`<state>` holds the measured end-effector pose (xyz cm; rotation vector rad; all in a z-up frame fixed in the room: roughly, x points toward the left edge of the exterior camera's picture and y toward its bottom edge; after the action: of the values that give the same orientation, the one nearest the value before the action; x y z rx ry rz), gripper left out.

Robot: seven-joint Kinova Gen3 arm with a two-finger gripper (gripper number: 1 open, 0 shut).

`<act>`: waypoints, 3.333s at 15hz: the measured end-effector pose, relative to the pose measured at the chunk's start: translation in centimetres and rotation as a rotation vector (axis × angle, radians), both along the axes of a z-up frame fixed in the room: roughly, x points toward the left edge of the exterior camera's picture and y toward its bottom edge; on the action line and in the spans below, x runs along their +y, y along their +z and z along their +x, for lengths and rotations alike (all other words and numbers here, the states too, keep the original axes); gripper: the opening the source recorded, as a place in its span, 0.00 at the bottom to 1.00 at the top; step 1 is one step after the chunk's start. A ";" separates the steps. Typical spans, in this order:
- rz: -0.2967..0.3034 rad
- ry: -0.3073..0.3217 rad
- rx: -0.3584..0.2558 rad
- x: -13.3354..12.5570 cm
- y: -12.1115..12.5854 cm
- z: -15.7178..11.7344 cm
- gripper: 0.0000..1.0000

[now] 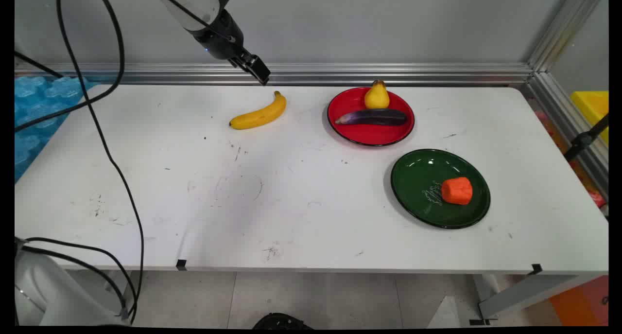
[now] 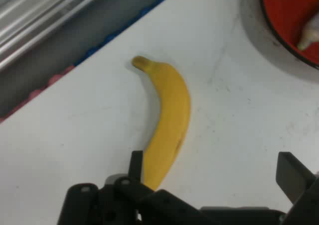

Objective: Pick up the eggplant from the red plate, then place the picked object on the table

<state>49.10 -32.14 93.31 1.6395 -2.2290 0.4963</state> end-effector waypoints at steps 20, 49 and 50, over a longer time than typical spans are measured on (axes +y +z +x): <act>-0.095 -0.535 0.012 -8.1 -2.3 -15.7 1.00; 0.058 -0.710 -0.023 -20.9 -16.2 -20.9 0.00; 0.057 -0.715 -0.026 -20.9 -16.1 -20.7 0.00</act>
<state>28.37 -53.07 77.22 0.7514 -2.6451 0.2551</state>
